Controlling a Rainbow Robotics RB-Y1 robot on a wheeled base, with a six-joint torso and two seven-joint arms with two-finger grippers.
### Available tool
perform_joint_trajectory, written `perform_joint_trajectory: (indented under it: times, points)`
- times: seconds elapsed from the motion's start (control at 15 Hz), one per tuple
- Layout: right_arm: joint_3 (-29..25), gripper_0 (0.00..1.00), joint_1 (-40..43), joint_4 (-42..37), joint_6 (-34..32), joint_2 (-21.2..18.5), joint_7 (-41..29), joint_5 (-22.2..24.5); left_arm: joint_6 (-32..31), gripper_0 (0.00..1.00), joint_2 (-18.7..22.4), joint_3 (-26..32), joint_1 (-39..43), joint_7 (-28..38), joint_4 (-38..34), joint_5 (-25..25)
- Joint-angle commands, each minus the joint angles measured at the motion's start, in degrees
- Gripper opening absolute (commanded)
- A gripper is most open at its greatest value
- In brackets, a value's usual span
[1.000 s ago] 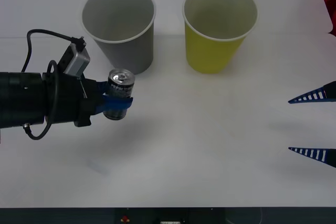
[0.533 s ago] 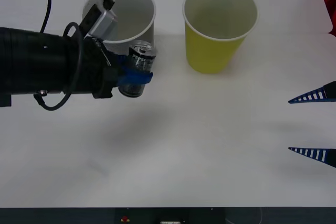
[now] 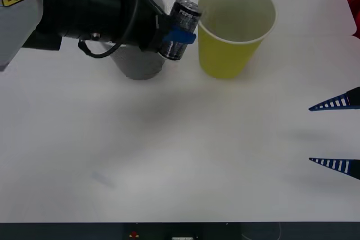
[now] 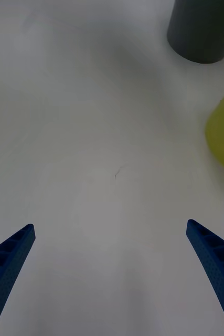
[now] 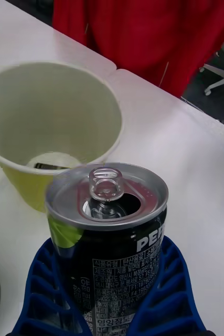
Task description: Put the can into the green bin and the plastic bottle into the gray bin
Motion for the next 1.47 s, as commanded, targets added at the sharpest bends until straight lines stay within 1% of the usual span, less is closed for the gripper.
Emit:
perform_joint_trajectory:
  times: [0.07,0.27,0.33,0.4,0.53,0.73,0.8,1.0,1.27,1.33,1.4,1.47]
  points:
    - [0.00,1.00,0.00,0.00,0.00,0.00,0.00,0.00,0.04,0.00,-4.44,-2.46,-7.65,-0.09,8.74,-2.18]
    - [0.00,1.00,0.00,0.00,0.00,0.00,0.00,0.00,2.15,0.00,-9.71,-6.06,-14.59,-0.09,17.53,-7.36]
    - [0.00,1.00,0.00,0.00,0.00,0.00,0.00,0.00,4.08,0.00,-11.73,-7.73,-16.97,-0.09,21.57,-8.59]
    - [0.00,1.00,0.00,0.00,0.00,0.00,0.00,0.00,5.22,0.00,-13.14,-8.78,-18.64,-0.09,24.56,-8.68]
    - [0.00,1.00,0.00,0.00,0.00,0.00,0.00,0.00,6.98,0.00,-16.04,-9.49,-20.75,-0.18,29.65,-9.39]
    - [0.00,1.00,0.00,0.00,0.00,0.00,0.00,0.00,8.74,0.00,-21.31,-9.49,-23.03,-0.53,35.72,-14.92]
    - [0.00,1.00,0.00,0.00,0.00,0.00,0.00,0.00,9.70,0.00,-22.28,-9.66,-23.47,-0.53,37.21,-15.45]
    - [0.00,1.00,0.00,0.00,0.00,0.00,0.00,0.00,15.50,0.00,-22.54,-13.18,-24.09,-0.88,40.03,-15.54]
    - [0.00,1.00,0.00,0.00,0.00,0.00,0.00,0.00,15.77,0.00,-22.63,-13.35,-24.09,-1.15,40.29,-15.54]
    - [0.00,1.00,0.00,0.00,0.00,0.00,0.00,0.00,15.77,0.34,-22.63,-13.35,-24.09,-1.24,40.29,-15.71]
    - [0.00,1.00,0.00,0.00,0.00,0.00,0.00,0.00,15.77,0.77,-22.63,-13.44,-24.09,-1.32,40.29,-15.71]
    - [0.00,1.00,0.00,0.00,0.00,0.00,0.00,0.00,15.68,0.95,-22.63,-13.35,-24.09,-1.59,40.29,-15.80]
